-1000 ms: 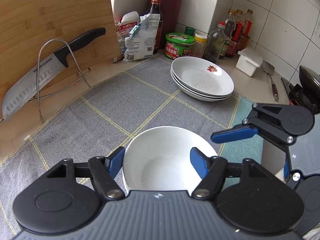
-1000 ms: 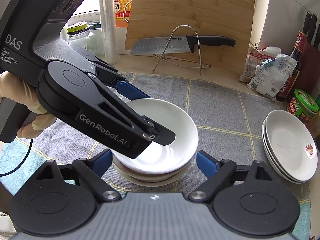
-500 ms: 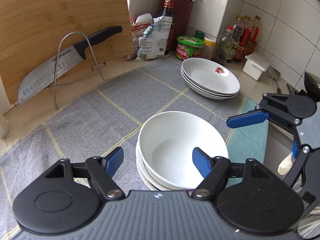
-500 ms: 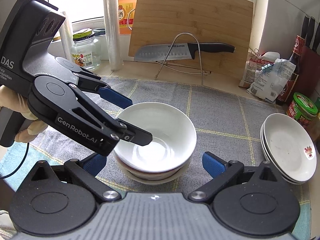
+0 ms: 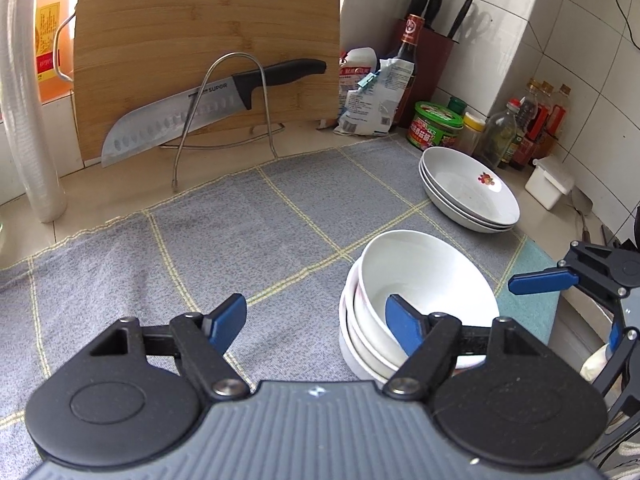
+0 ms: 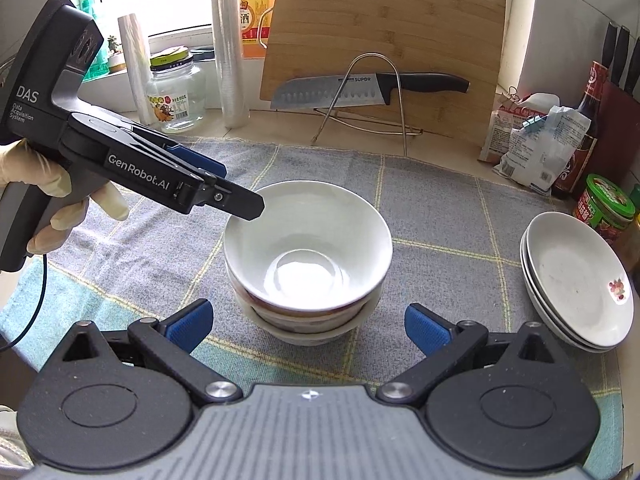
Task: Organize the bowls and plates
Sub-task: 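Bring both tools to opposite sides of the bowl stack's rim, then close both tools on the bowl stack's rim, then lift and carry the bowl stack with both tools over the plate stack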
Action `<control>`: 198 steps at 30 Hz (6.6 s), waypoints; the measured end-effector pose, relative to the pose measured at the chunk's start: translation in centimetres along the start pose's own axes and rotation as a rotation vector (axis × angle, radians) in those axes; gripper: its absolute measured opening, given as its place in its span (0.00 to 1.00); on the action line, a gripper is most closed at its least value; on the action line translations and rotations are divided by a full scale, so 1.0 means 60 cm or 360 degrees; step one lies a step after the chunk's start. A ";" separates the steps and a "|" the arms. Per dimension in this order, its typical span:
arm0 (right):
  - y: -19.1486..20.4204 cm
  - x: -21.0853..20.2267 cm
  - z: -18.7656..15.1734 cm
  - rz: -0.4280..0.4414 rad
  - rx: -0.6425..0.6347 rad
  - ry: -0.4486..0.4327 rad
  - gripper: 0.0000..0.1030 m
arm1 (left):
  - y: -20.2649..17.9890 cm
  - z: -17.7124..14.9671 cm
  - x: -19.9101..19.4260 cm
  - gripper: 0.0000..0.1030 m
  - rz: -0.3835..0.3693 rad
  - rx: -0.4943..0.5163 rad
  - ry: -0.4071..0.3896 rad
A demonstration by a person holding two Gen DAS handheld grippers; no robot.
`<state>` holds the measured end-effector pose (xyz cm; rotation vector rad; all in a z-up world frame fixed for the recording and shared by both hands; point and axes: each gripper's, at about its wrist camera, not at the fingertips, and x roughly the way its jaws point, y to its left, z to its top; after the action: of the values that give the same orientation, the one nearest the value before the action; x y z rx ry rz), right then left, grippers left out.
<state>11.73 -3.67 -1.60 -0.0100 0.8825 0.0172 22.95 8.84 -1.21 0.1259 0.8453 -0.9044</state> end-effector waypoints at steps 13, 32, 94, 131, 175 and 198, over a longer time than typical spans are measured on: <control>-0.043 0.060 -0.041 -0.0002 -0.0138 0.0166 1.00 | -0.037 -0.021 -0.057 0.86 0.0103 0.0063 -0.0092; -0.107 0.115 -0.069 0.0211 -0.0326 0.0229 1.00 | -0.117 -0.122 0.063 0.92 0.0275 0.0036 0.0239; -0.094 0.139 0.013 0.0676 -0.1038 0.0093 0.91 | -0.114 -0.097 0.097 0.78 -0.0139 0.0813 0.0170; -0.085 0.157 0.033 0.0795 -0.1130 0.0245 0.86 | -0.084 -0.066 0.127 0.79 -0.0421 0.0848 0.0302; -0.389 0.021 0.042 0.0723 -0.1120 0.0182 0.86 | -0.291 0.091 0.246 0.78 -0.0401 0.0931 0.0264; -0.536 0.088 0.038 0.0569 -0.1041 0.0217 0.86 | -0.325 0.157 0.407 0.78 -0.0395 0.1027 0.0274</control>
<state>17.49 -35.71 -4.19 -0.4685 0.9735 0.6447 22.18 -23.26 -7.06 0.6784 0.7082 -1.3944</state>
